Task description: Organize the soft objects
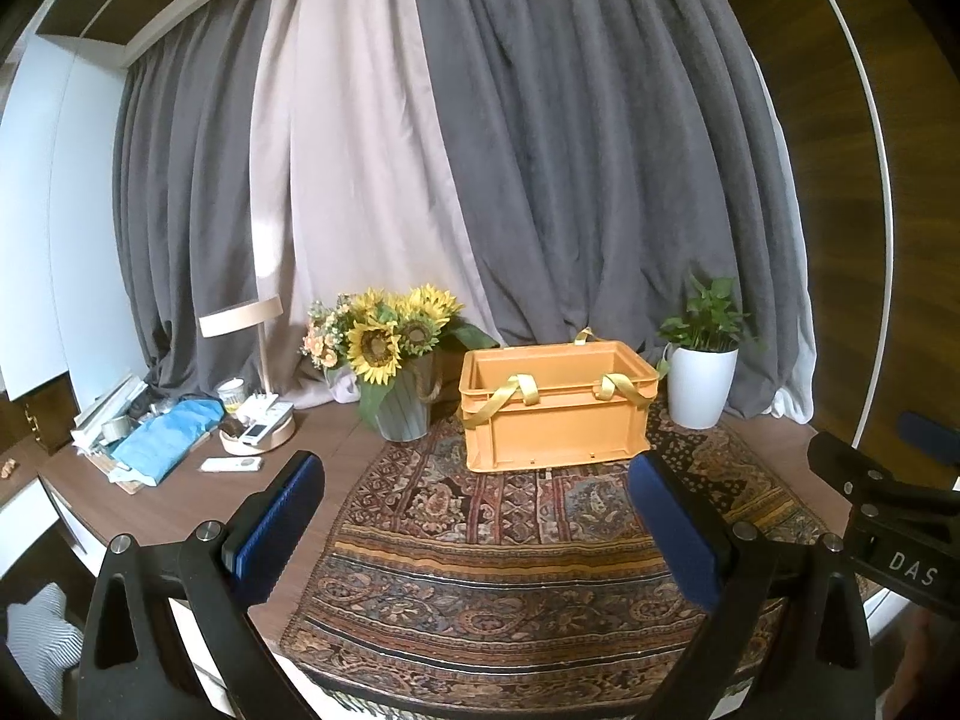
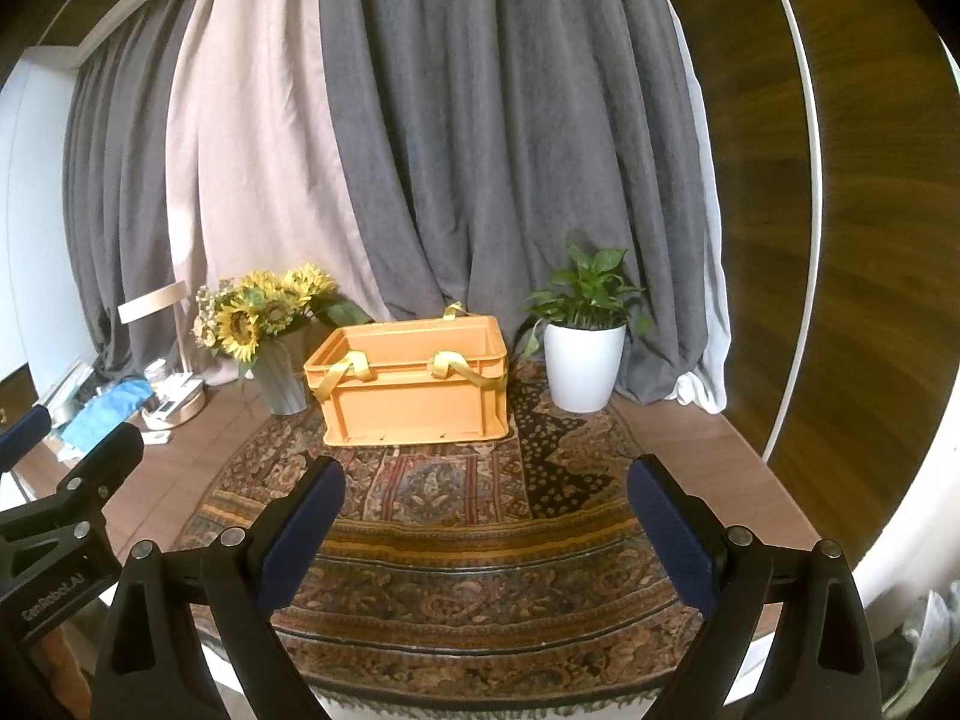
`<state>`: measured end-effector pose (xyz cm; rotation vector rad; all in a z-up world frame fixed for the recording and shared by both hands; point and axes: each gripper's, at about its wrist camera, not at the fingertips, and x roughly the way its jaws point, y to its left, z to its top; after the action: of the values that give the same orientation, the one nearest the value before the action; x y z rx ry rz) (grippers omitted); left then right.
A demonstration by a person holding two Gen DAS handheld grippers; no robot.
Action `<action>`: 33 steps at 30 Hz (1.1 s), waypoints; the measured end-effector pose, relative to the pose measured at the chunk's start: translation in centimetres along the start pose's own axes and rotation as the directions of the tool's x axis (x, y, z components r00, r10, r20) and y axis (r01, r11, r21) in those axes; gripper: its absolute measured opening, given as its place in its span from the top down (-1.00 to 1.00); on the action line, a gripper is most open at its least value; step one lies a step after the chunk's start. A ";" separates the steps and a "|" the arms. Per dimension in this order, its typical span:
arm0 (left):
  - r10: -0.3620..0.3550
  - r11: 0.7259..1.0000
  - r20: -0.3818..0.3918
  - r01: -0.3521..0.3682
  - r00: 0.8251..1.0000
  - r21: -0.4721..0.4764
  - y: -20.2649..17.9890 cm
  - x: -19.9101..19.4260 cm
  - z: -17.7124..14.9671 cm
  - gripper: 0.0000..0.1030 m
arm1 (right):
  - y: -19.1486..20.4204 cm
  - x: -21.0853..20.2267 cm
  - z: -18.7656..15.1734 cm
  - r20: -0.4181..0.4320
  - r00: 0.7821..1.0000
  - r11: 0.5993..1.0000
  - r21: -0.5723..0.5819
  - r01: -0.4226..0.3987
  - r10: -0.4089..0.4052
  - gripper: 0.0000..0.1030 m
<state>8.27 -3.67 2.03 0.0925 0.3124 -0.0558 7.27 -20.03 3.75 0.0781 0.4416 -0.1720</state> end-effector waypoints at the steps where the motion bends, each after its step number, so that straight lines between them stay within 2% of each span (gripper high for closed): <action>1: -0.001 1.000 0.001 0.001 1.000 0.001 0.0 -0.1 0.0 -1.00 | 0.0 -0.1 0.0 0.001 1.000 1.000 0.000 0.000 0.000 -0.86; 33: -0.004 1.000 0.012 0.004 1.000 0.007 -0.1 -1.5 0.2 -1.00 | -0.4 -1.6 0.0 0.012 1.000 1.000 -0.009 0.003 -0.003 -0.86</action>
<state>6.88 -3.71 2.72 0.0984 0.3003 -0.0613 5.77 -20.14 4.39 0.0675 0.4303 -0.1731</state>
